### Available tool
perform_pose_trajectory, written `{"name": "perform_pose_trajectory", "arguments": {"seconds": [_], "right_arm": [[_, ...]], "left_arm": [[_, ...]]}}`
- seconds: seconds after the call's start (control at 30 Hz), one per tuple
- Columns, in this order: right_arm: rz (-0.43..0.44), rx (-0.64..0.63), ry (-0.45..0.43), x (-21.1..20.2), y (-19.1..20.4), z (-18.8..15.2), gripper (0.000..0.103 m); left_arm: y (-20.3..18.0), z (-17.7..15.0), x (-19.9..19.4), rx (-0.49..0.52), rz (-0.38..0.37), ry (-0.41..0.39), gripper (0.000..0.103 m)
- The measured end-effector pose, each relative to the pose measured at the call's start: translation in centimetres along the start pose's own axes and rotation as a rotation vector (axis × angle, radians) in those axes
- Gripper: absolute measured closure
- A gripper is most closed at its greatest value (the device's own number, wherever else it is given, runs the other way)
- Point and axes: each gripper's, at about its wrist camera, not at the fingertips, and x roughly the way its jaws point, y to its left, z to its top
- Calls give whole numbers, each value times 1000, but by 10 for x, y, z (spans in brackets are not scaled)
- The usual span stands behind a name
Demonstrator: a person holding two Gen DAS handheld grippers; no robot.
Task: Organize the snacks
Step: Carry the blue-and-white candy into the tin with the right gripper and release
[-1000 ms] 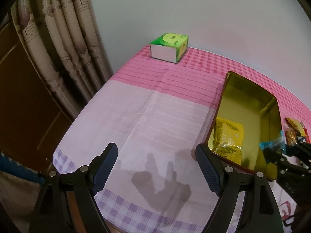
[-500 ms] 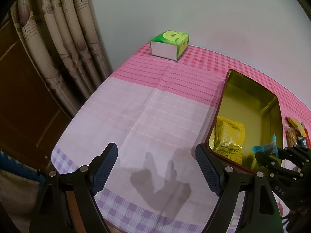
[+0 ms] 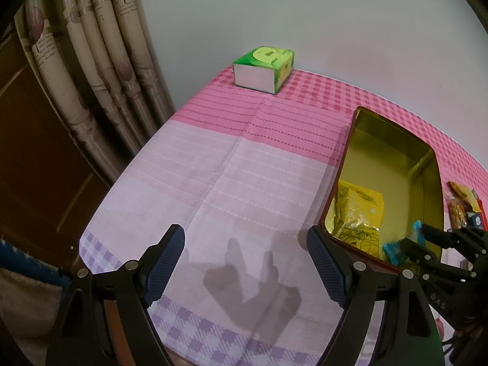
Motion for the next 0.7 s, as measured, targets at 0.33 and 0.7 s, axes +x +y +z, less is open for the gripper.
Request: {"name": "perform_pose_trajectory", "arguments": {"seconds": [0.33, 0.7], "right_arm": [[21, 4, -53, -20, 1, -1, 52], [-16, 67, -115, -60, -42, -28, 51]], "left_arm": [[-4, -1, 0, 22, 8, -4, 21], [-11, -3, 0, 60, 24, -6, 20]]}}
